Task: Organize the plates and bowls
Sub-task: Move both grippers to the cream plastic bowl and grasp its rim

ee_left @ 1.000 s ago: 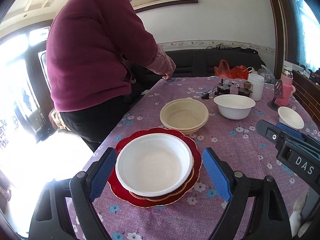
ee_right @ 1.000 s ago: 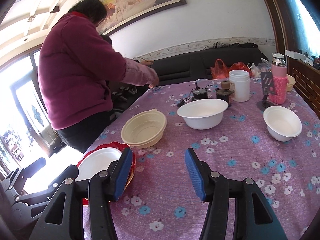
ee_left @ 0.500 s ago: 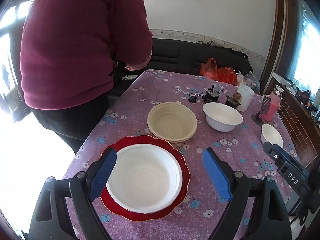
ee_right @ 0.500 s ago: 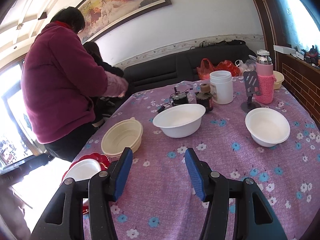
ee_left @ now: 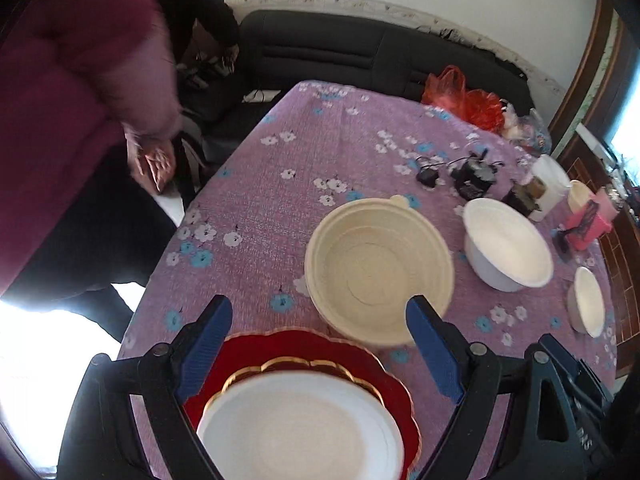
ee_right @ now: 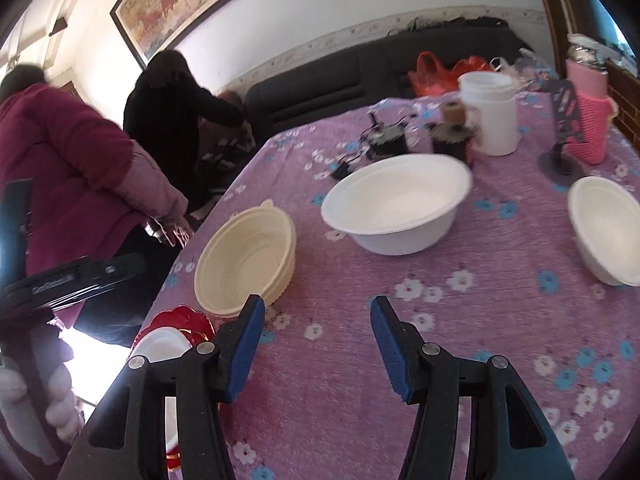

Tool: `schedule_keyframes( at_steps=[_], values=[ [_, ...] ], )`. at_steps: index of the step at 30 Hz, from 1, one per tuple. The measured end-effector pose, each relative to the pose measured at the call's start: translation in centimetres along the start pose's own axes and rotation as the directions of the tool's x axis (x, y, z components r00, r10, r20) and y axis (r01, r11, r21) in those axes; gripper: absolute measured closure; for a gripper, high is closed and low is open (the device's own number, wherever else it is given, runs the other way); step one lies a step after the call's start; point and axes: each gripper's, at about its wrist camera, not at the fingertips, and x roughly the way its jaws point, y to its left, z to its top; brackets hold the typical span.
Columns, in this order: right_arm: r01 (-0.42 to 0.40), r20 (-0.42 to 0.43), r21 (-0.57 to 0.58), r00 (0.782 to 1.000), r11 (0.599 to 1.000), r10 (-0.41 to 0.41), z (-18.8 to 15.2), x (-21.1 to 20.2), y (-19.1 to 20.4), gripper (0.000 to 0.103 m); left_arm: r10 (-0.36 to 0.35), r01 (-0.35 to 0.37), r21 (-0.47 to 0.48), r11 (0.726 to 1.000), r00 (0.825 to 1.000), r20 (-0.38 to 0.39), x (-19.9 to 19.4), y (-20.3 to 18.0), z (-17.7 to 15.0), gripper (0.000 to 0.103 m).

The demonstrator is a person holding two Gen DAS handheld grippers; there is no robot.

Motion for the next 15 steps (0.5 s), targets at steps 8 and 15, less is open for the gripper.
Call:
schedule_keyframes(
  at_steps=[8, 15],
  values=[
    [-0.044, -0.110, 0.068, 0.993, 0.997, 0.052, 1.9, 8.0, 0.9, 0.043, 0.004, -0.014, -0.080, 0.997, 0.993, -0.117, 7.7, 1.3, 3.0, 0.015],
    [-0.050, -0.183, 0.105, 0.981, 0.993, 0.069, 2.1, 12.7, 1.1, 0.049, -0.008, -0.003, -0.053, 0.999, 0.978, -0.210, 11.5, 0.8, 3.3, 0.018]
  ],
)
